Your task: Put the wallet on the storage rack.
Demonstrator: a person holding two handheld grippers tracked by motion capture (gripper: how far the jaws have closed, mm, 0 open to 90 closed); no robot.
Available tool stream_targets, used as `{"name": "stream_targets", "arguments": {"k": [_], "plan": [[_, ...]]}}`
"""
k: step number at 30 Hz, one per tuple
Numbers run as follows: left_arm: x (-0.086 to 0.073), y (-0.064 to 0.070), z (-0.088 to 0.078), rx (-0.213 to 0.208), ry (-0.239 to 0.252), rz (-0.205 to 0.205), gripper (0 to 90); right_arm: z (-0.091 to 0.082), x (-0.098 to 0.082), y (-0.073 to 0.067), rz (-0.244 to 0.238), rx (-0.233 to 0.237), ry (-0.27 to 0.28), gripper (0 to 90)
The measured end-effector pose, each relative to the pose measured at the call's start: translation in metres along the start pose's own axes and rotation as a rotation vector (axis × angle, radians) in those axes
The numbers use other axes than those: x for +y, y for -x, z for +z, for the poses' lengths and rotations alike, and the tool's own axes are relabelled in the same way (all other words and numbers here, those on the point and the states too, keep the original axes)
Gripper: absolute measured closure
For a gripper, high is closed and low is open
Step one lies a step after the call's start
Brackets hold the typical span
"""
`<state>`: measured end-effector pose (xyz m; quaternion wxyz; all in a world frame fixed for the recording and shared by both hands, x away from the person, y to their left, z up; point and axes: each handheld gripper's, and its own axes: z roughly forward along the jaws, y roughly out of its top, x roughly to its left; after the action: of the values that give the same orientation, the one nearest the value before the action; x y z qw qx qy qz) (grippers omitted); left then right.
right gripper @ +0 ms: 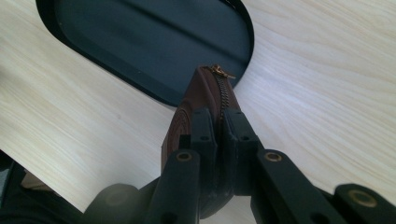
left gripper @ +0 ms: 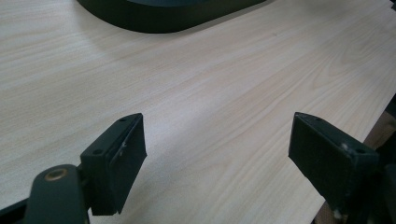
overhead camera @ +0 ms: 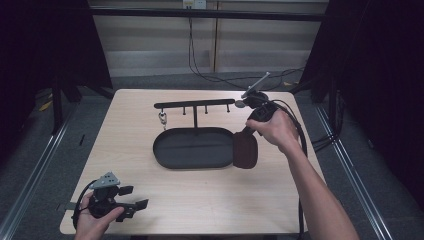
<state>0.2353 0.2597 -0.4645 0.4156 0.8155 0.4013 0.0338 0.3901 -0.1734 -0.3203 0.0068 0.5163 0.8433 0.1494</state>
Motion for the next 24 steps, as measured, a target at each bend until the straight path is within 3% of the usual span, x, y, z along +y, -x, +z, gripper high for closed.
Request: {"name": "stream_targets", "arguments": {"k": [14, 24], "plan": [[0.000, 0.000, 0.000, -0.004, -0.002, 0.004, 18.8, 0.005, 0.022, 0.003, 0.044, 0.050, 0.061, 83.5], [0.000, 0.000, 0.000, -0.006, 0.001, -0.002, 18.8, 0.024, 0.027, 0.012, 0.079, 0.110, 0.103, 83.5]]}}
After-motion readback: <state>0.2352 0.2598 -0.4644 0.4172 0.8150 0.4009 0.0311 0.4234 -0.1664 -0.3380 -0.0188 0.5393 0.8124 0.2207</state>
